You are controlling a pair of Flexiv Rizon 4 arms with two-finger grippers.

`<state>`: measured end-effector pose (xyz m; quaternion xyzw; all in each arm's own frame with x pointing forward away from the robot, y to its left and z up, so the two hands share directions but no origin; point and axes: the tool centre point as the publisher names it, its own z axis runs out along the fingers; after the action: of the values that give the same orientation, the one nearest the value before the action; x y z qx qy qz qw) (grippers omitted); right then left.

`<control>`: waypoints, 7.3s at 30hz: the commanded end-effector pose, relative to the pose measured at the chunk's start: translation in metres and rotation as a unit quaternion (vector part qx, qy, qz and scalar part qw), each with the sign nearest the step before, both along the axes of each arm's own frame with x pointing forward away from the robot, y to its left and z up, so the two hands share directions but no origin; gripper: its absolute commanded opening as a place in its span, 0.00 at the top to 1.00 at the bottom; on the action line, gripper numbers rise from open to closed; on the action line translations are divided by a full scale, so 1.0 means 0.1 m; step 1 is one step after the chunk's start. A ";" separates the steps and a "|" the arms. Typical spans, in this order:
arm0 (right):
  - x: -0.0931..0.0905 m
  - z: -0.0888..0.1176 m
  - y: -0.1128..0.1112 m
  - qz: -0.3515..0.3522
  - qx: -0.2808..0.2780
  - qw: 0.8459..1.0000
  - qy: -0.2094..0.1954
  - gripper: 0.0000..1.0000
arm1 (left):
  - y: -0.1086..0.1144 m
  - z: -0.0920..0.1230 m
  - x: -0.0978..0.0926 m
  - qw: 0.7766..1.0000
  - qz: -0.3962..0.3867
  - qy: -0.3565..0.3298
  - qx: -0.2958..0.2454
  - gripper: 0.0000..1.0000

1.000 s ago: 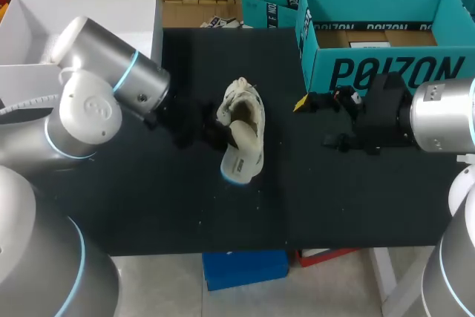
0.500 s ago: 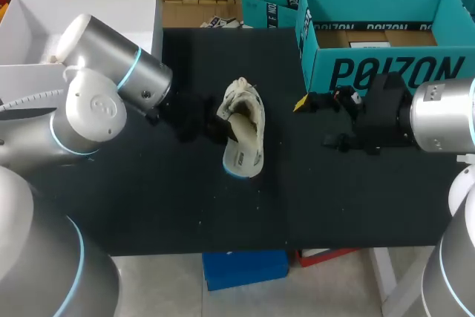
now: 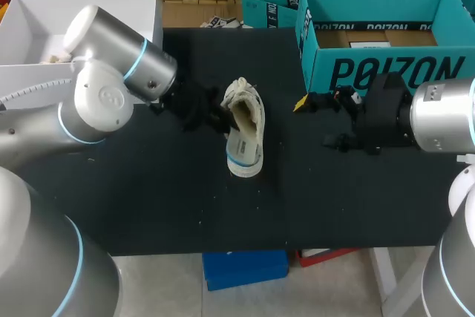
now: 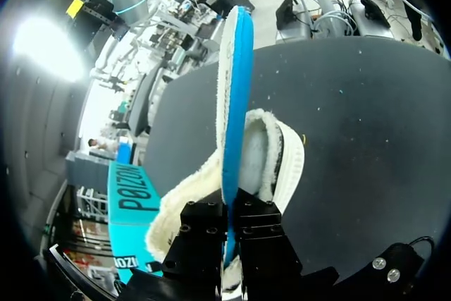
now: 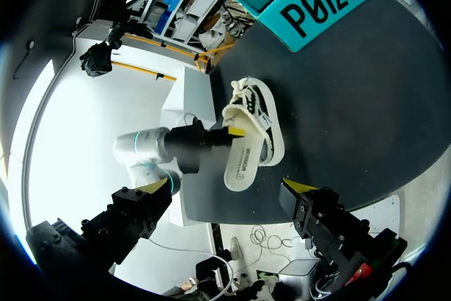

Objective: Take the shoe out of the shoebox, open the shoe tongue, remove and reinsert the insole, then place the shoe into the shoebox

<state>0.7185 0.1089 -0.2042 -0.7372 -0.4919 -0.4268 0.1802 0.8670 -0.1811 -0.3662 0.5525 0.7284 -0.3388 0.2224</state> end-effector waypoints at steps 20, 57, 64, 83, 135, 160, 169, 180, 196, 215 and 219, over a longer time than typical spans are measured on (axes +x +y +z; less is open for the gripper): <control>0.00 0.00 0.01 0.000 0.000 1.000 0.000 0.00 | -0.03 0.12 -0.16 1.000 -0.021 -0.003 0.006 0.65; 0.00 0.00 0.01 0.000 0.000 1.000 0.000 0.00 | 0.00 0.15 -0.54 0.998 -0.068 0.009 -0.007 1.00; 0.00 0.00 0.01 0.000 0.000 1.000 0.000 0.00 | -0.03 0.11 -0.49 0.998 -0.059 0.009 -0.009 1.00; 0.00 0.00 0.01 0.000 0.000 1.000 0.000 0.00 | -0.04 0.10 -0.31 0.999 -0.034 -0.007 -0.011 1.00; 0.00 0.00 0.01 0.000 0.000 1.000 0.000 0.00 | -0.05 0.09 -0.16 0.999 -0.008 -0.035 0.033 0.40; 0.00 0.00 0.01 0.000 0.000 1.000 0.000 0.00 | -0.10 0.04 -0.29 0.998 -0.043 -0.029 0.039 1.00; 0.00 0.00 0.01 0.000 0.000 1.000 0.000 0.00 | -0.14 -0.02 -0.21 0.997 -0.036 -0.032 0.052 1.00; 0.00 0.00 0.01 0.000 0.000 1.000 0.000 0.00 | -0.15 -0.13 -0.04 0.996 -0.021 -0.039 0.075 1.00; 0.00 0.00 0.01 0.000 0.000 1.000 0.000 0.00 | -0.08 0.22 -0.21 0.996 -0.060 -0.036 0.055 0.15; 0.00 0.00 0.01 0.000 0.000 1.000 0.000 0.00 | -0.11 0.18 -0.30 0.983 -0.102 -0.067 0.135 1.00; 0.00 0.00 0.01 0.000 0.000 1.000 0.000 0.00 | -0.09 0.05 -0.32 0.979 -0.106 -0.067 0.162 1.00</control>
<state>0.7185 0.1089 -0.2042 -0.7372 -0.4919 -0.4268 0.1802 0.8333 -0.1850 -0.3563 0.6728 0.6910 -0.2166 0.1515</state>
